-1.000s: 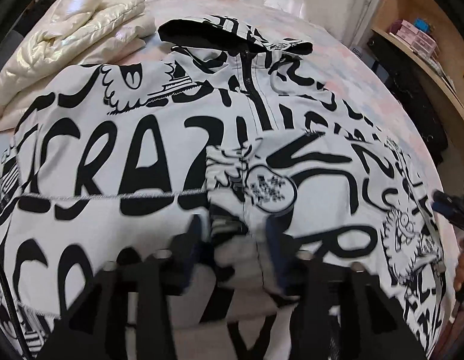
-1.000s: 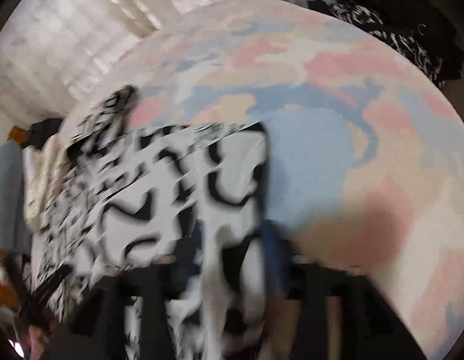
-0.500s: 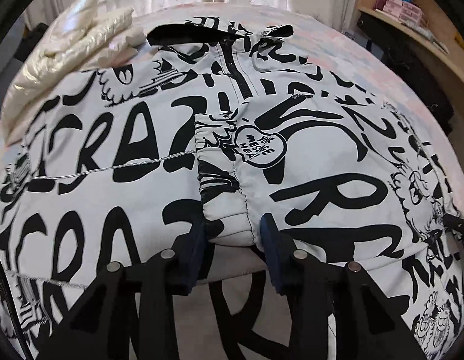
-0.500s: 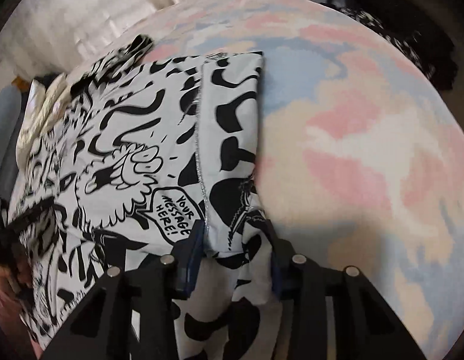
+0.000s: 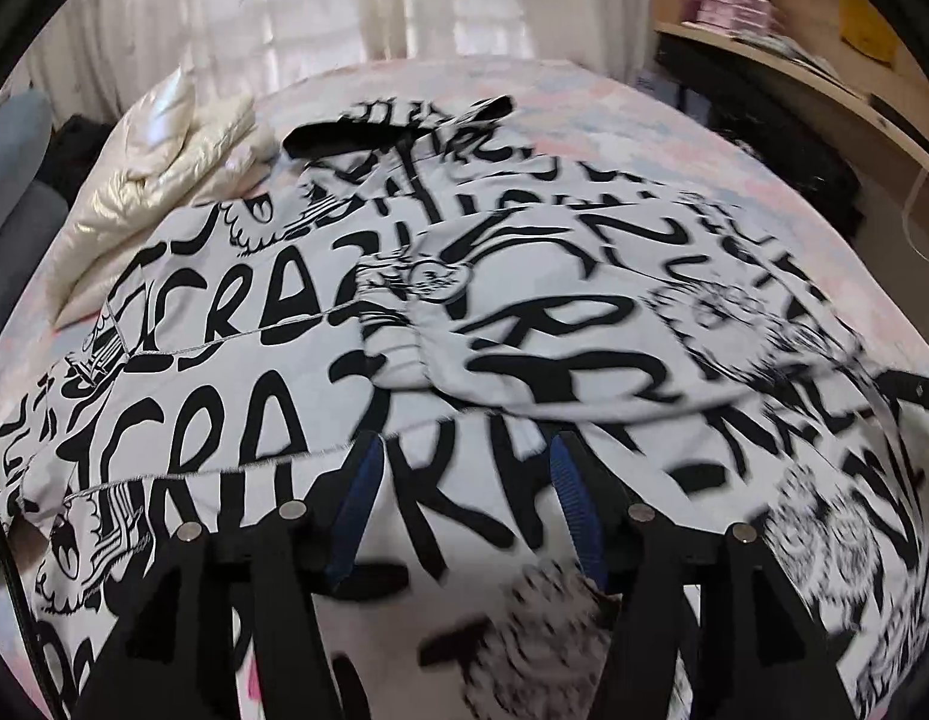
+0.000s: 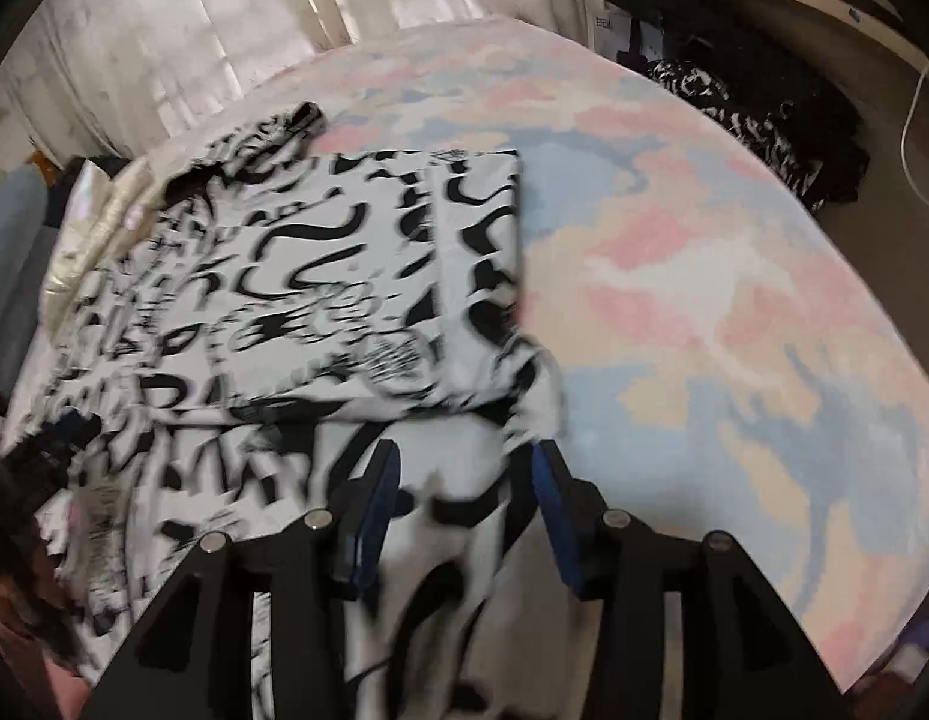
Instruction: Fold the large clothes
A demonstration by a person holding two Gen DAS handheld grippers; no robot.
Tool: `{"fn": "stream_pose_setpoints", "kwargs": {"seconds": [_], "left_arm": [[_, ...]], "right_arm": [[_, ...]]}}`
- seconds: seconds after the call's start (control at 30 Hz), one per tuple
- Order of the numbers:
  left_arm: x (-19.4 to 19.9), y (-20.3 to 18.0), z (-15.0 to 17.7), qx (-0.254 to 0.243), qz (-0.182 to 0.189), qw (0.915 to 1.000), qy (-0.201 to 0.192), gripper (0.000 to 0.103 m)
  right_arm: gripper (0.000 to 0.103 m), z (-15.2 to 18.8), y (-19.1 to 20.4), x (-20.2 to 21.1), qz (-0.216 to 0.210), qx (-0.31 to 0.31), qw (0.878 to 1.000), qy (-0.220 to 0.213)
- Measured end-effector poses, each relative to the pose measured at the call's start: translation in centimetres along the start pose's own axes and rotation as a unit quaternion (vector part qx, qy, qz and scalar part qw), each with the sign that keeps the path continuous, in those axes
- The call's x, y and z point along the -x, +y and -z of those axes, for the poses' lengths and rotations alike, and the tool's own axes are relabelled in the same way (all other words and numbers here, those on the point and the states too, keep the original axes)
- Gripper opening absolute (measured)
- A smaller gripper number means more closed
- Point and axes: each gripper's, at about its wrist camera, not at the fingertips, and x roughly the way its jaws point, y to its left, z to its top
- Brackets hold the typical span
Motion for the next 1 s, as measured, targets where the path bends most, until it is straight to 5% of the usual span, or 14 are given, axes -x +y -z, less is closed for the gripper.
{"fn": "stream_pose_setpoints", "kwargs": {"seconds": [0.27, 0.53, 0.73, 1.0], "left_arm": [[2.5, -1.3, 1.8, -0.002, 0.003, 1.0, 0.003, 0.063], [2.7, -0.4, 0.3, 0.024, 0.007, 0.9995, -0.019, 0.063], [-1.0, 0.0, -3.3, 0.045, -0.002, 0.9987, -0.026, 0.063], [-9.8, 0.9, -7.6, 0.094, -0.007, 0.9952, 0.023, 0.063]], "right_arm": [[0.046, 2.1, 3.8, 2.6, -0.047, 0.0, 0.999, -0.019], [0.046, 1.2, 8.3, 1.7, -0.094, 0.02, 0.995, -0.018], [0.046, -2.9, 12.7, -2.2, -0.105, 0.043, 0.993, -0.03], [0.046, -8.1, 14.3, -10.7, -0.085, 0.044, 0.995, -0.005]]}}
